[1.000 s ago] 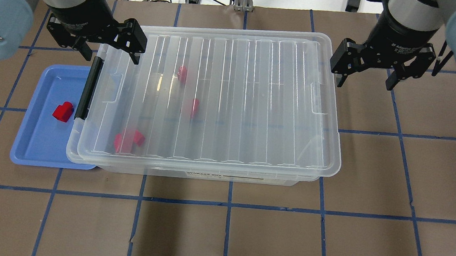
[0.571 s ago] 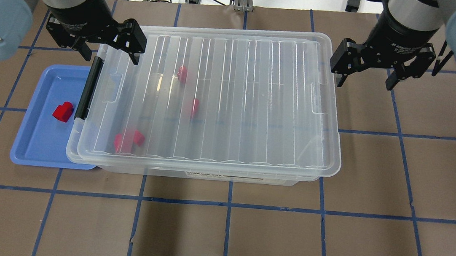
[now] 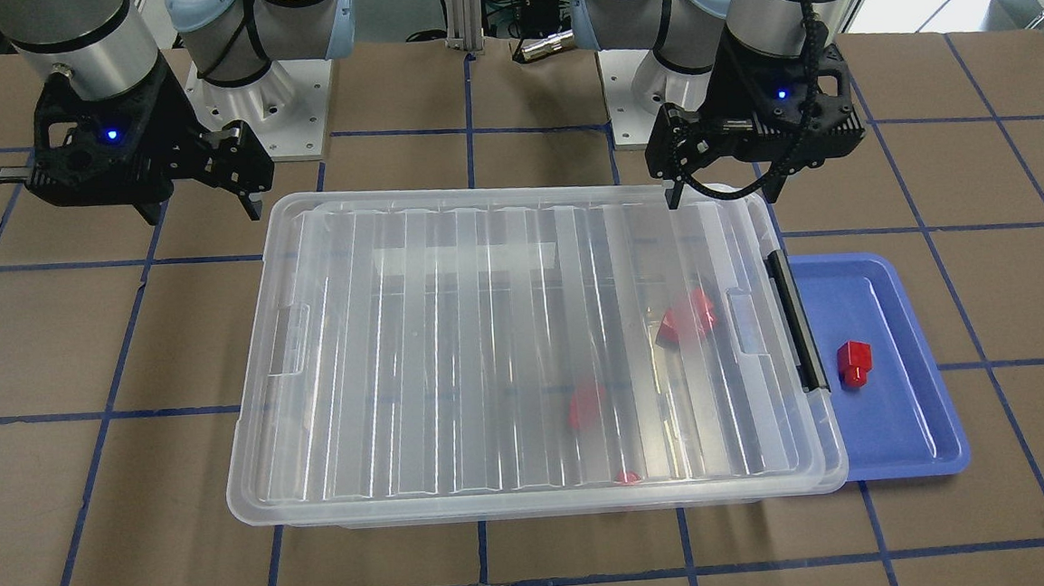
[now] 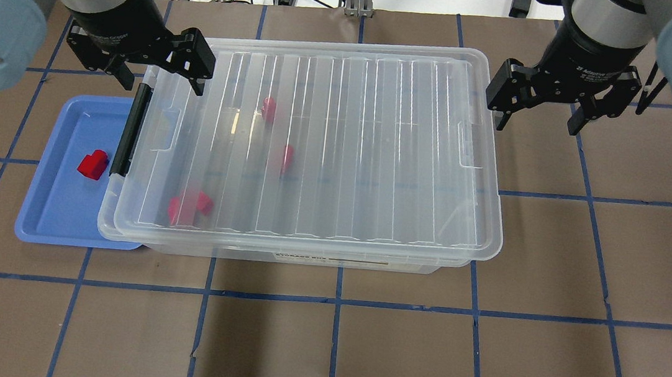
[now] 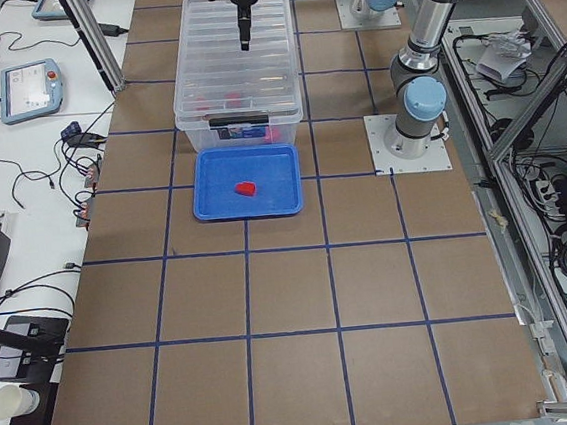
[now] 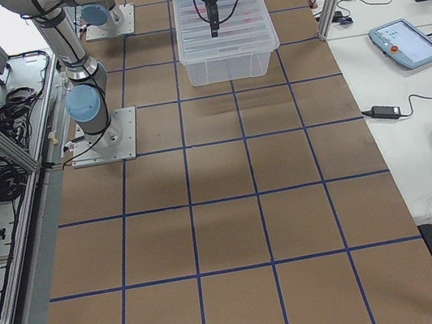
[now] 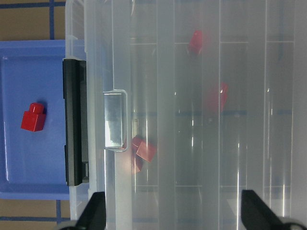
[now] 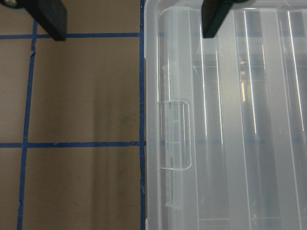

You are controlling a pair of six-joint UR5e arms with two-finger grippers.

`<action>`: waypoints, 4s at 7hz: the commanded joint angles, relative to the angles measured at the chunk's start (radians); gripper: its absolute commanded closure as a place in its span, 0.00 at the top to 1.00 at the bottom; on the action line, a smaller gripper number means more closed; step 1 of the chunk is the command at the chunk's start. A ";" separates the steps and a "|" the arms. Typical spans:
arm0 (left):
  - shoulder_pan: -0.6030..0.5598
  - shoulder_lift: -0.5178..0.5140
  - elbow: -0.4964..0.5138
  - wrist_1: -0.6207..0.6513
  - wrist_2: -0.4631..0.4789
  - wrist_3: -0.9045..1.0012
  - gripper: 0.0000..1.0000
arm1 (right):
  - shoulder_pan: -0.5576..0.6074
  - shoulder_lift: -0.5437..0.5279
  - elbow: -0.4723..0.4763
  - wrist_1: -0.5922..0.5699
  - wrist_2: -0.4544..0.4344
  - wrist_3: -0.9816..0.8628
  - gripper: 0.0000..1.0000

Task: Place red block in blue tray from box

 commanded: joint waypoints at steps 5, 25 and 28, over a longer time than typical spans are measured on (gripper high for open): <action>-0.001 -0.001 -0.001 0.000 -0.002 0.000 1.00 | 0.000 0.000 0.003 0.001 0.001 0.000 1.00; -0.001 -0.003 -0.002 0.000 0.001 -0.001 1.00 | 0.000 0.002 0.000 -0.001 0.005 -0.002 1.00; -0.003 -0.003 -0.001 0.002 -0.002 -0.001 1.00 | 0.000 0.002 0.001 -0.001 0.005 -0.003 1.00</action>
